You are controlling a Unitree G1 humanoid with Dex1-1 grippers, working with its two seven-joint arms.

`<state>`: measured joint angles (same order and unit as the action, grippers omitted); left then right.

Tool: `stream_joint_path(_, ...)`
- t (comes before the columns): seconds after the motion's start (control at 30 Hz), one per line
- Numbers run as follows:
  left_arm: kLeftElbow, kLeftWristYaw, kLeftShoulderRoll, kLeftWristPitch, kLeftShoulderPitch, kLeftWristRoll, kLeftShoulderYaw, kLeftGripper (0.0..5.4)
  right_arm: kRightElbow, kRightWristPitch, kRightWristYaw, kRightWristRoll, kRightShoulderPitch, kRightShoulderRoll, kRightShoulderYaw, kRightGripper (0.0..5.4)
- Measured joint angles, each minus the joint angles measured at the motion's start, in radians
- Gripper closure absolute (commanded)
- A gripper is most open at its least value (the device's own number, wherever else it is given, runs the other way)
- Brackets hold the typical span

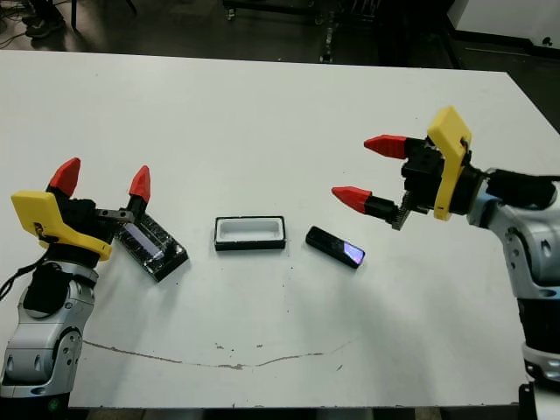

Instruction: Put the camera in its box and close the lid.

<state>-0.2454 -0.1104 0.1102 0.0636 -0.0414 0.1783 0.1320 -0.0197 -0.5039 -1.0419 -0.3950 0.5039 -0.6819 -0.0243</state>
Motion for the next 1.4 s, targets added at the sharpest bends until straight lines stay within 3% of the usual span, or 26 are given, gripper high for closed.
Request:
stream_joint_path(0.5,0.000,0.004,-0.004,0.000,0.000,-0.004,-0.003,0.01,0.058,-0.004,-0.118,0.063,0.002,-0.017,-0.112,0.00)
stream_joint_path(0.77,0.000,0.006,-0.004,0.001,0.000,-0.007,-0.003,0.01,0.082,-0.003,-0.116,0.099,0.001,-0.011,-0.145,0.00)
stream_joint_path(1.03,-0.003,0.006,-0.004,0.001,0.000,-0.003,-0.003,0.01,0.058,0.054,-0.110,0.156,-0.040,-0.007,-0.186,0.00)
stream_joint_path(1.4,-0.003,0.007,-0.007,0.001,0.000,-0.006,-0.004,0.01,0.028,0.048,-0.084,0.178,-0.070,-0.007,-0.196,0.00)
